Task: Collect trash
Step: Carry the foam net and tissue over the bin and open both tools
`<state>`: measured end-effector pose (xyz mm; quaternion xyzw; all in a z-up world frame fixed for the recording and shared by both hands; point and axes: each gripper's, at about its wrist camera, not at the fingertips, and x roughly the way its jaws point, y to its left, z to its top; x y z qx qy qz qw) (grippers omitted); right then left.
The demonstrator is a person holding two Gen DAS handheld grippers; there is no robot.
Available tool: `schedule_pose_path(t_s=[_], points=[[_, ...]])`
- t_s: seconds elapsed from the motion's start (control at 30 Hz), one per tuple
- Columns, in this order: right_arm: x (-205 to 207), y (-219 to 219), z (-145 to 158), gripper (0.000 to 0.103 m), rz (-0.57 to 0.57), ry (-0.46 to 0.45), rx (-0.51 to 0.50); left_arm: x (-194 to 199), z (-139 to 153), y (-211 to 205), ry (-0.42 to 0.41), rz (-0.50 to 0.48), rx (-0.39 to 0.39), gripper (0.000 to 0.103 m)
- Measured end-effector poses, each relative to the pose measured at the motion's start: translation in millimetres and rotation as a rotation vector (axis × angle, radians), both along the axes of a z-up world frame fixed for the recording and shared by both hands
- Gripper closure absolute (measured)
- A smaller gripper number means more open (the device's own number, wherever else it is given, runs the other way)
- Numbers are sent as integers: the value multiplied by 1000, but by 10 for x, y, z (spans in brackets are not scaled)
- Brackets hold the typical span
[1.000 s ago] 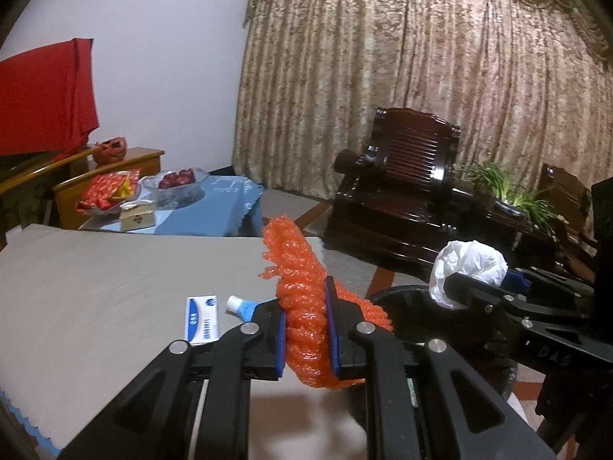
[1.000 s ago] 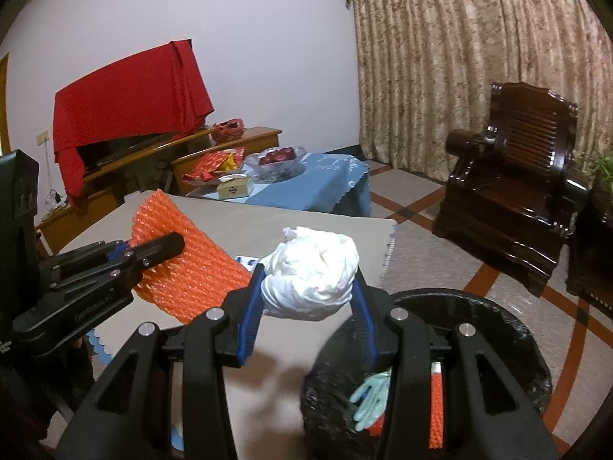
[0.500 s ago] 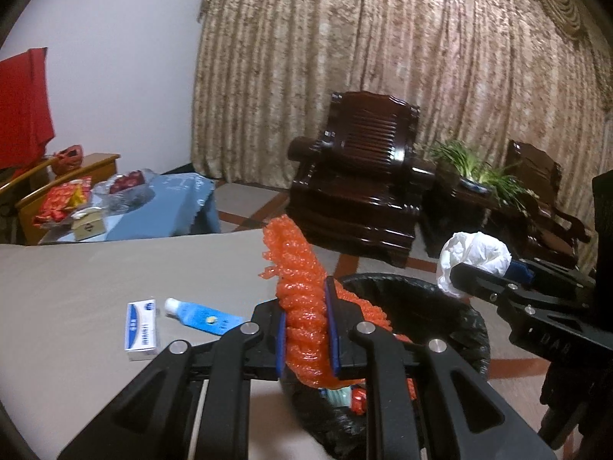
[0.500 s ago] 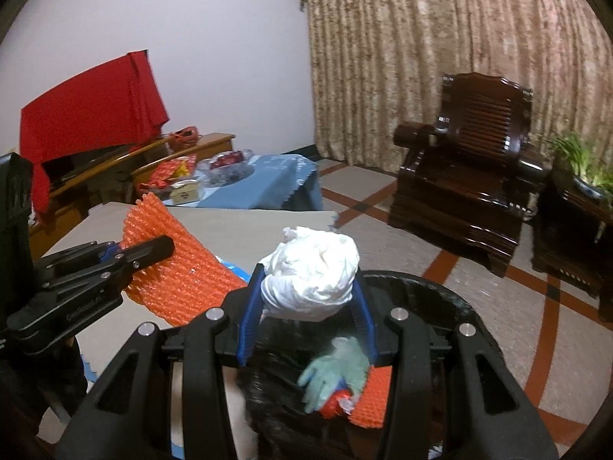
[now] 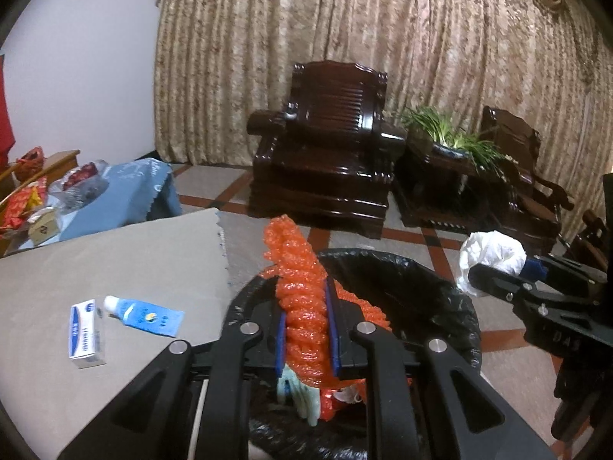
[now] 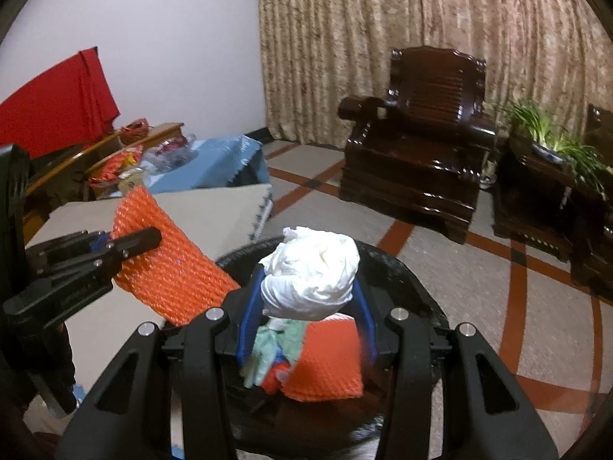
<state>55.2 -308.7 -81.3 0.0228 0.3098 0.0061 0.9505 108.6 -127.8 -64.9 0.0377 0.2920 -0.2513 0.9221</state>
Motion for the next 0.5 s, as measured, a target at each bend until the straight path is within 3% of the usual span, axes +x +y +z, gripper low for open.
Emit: schedule_pose_path(t_s=[0.33, 0.43, 0.5], points=[[94, -119, -226, 61, -31, 47, -1, 198, -302, -296, 38, -44, 37, 86], [160, -131, -297, 58, -29, 60, -18, 269, -367, -363, 72, -69, 36, 75], [185, -144, -328, 49, -35, 67, -28, 322, -410, -366, 108, -79, 25, 68]])
